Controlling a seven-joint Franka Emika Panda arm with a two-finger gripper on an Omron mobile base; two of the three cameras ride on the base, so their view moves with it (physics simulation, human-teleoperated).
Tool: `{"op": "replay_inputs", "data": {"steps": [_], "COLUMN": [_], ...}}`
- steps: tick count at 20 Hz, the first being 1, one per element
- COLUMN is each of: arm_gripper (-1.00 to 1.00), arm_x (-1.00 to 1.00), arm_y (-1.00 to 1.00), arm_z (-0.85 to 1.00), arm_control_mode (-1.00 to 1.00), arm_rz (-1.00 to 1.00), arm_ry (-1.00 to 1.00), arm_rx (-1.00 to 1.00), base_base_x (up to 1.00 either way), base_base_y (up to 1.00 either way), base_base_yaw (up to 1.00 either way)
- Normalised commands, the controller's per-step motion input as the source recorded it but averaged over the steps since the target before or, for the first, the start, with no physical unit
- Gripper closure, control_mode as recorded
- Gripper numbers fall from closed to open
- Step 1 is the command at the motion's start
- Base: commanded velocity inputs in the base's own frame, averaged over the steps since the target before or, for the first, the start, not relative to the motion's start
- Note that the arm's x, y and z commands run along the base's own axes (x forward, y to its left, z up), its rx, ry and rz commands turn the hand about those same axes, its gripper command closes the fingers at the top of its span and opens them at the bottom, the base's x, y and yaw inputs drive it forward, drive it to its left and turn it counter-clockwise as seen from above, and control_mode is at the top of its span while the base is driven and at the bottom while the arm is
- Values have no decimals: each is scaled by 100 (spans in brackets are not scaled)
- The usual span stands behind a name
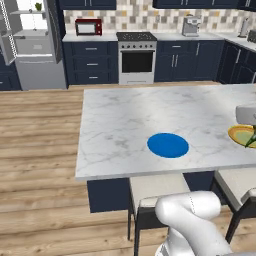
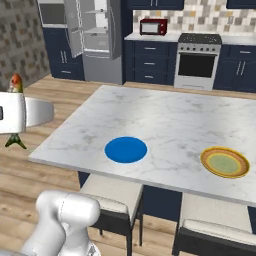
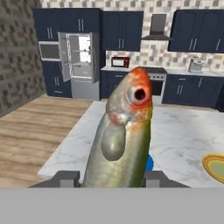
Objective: Transport the fish and mushroom to the fridge. Place the fish on the rack containing meat and place the mushroom on the rack containing the vegetable, ensuring meats and vegetables are on different racks.
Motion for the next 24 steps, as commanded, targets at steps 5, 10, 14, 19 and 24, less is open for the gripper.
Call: {"op": "replay_inputs", "data": {"steps": [5, 10, 14, 19, 24], "arm_gripper": [100, 100, 100, 100, 100], "arm_x": [0, 0, 0, 0, 0], "arm_y": [0, 0, 0, 0, 0], "arm_z": [0, 0, 0, 0, 0], "arm_control_mode": [100, 100, 100, 100, 100], "arm_rz": [0, 0, 0, 0, 0], "arm_ry": [0, 0, 0, 0, 0], "arm_rx": [0, 0, 0, 0, 0], "base_base_x": [-65, -88, -100, -55, 41], "base_base_y": [81, 100, 100, 100, 100], "base_base_yaw": [0, 0, 5, 4, -2]}}
